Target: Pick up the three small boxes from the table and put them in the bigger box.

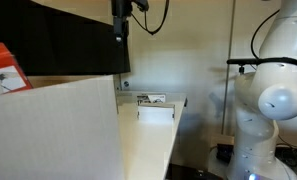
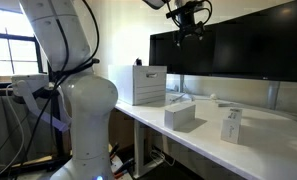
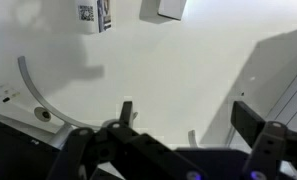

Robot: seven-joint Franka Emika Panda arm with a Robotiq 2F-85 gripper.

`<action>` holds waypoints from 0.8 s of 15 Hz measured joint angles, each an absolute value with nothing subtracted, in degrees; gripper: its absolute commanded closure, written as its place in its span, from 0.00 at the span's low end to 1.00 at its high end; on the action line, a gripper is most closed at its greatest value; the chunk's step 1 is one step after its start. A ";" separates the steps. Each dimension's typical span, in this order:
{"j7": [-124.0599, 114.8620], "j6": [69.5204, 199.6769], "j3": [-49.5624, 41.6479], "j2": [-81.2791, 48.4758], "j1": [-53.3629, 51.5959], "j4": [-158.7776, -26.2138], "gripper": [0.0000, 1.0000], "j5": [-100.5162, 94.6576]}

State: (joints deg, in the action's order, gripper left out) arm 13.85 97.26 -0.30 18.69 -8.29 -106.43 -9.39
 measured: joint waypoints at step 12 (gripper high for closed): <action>12.95 97.27 0.73 18.08 -7.01 -111.43 0.00 -10.37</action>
State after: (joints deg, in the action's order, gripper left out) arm 12.95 97.27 0.73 18.08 -7.01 -111.43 -10.37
